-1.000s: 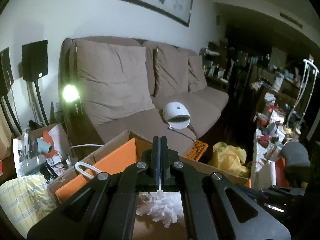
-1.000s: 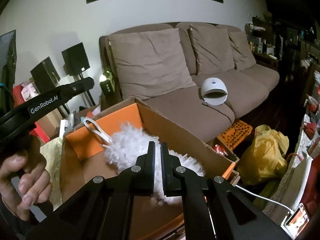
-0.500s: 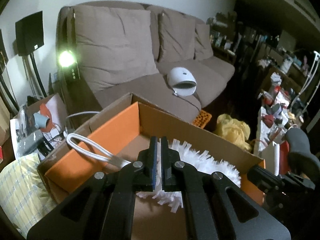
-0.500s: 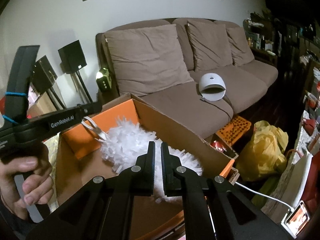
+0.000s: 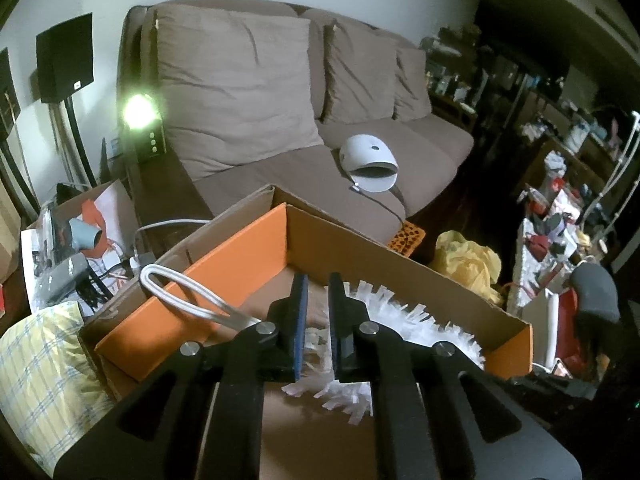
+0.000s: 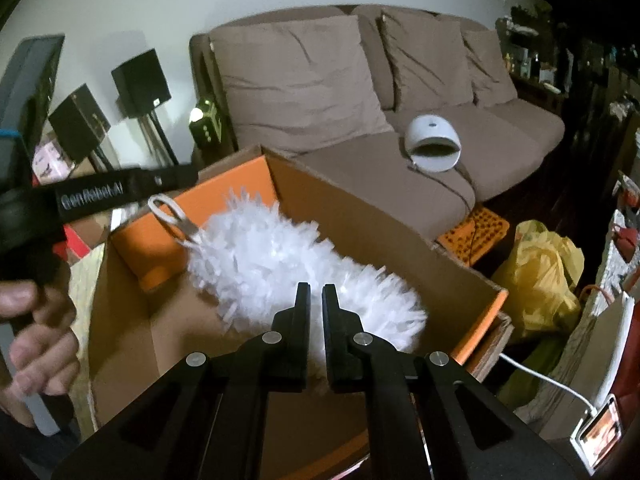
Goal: Organize objects
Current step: 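Open the right gripper and release the duster inside the box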
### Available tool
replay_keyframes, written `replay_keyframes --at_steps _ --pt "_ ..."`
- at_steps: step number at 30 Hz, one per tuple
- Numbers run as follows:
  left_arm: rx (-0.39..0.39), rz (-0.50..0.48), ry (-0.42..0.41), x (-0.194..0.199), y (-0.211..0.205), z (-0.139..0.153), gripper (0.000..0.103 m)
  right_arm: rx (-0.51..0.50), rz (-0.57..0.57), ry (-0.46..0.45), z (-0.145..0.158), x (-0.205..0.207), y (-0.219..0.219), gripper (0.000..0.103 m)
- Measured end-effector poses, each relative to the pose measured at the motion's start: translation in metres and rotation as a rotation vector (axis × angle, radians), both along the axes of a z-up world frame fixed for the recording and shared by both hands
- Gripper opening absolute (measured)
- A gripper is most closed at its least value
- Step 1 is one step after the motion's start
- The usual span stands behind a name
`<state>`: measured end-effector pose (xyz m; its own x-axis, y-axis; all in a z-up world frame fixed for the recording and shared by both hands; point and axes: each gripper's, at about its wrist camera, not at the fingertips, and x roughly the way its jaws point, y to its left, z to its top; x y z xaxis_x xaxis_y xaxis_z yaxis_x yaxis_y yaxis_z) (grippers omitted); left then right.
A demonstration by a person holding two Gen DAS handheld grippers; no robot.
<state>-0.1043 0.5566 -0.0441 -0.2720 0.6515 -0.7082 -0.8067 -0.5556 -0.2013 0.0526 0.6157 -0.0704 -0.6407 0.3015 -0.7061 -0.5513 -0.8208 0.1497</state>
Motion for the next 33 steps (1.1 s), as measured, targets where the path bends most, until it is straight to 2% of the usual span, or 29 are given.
replay_keyframes --at_steps 6,8,10,12,16,18,22,25,33 --pt "0.007 0.007 0.003 -0.004 -0.003 0.003 0.008 0.004 0.051 -0.082 -0.007 -0.007 -0.008 0.007" --pt "0.009 0.008 0.002 -0.005 -0.003 0.004 0.010 -0.033 0.043 -0.060 -0.003 -0.003 -0.005 0.009" --pt "0.006 0.006 0.004 -0.005 -0.003 0.005 0.012 -0.063 0.030 -0.016 0.005 0.006 0.000 0.024" --pt "-0.007 -0.005 0.009 -0.004 -0.002 0.003 0.012 -0.074 -0.011 0.031 0.014 0.017 0.008 0.031" --pt "-0.085 -0.093 0.049 0.010 0.010 -0.005 0.012 -0.100 -0.096 0.092 0.026 0.037 0.027 0.031" --pt "-0.136 -0.158 0.079 0.022 0.018 -0.010 0.007 -0.106 -0.138 0.098 0.028 0.046 0.037 0.032" --pt "-0.170 -0.216 0.080 0.041 0.029 -0.019 0.007 -0.125 -0.158 0.100 0.028 0.049 0.044 0.032" --pt "-0.201 -0.213 0.037 0.038 0.037 -0.026 0.007 -0.119 -0.137 0.099 0.029 0.047 0.042 0.032" --pt "-0.176 -0.168 -0.123 0.014 0.028 -0.028 0.007 -0.096 -0.093 0.097 0.034 0.037 0.026 0.032"
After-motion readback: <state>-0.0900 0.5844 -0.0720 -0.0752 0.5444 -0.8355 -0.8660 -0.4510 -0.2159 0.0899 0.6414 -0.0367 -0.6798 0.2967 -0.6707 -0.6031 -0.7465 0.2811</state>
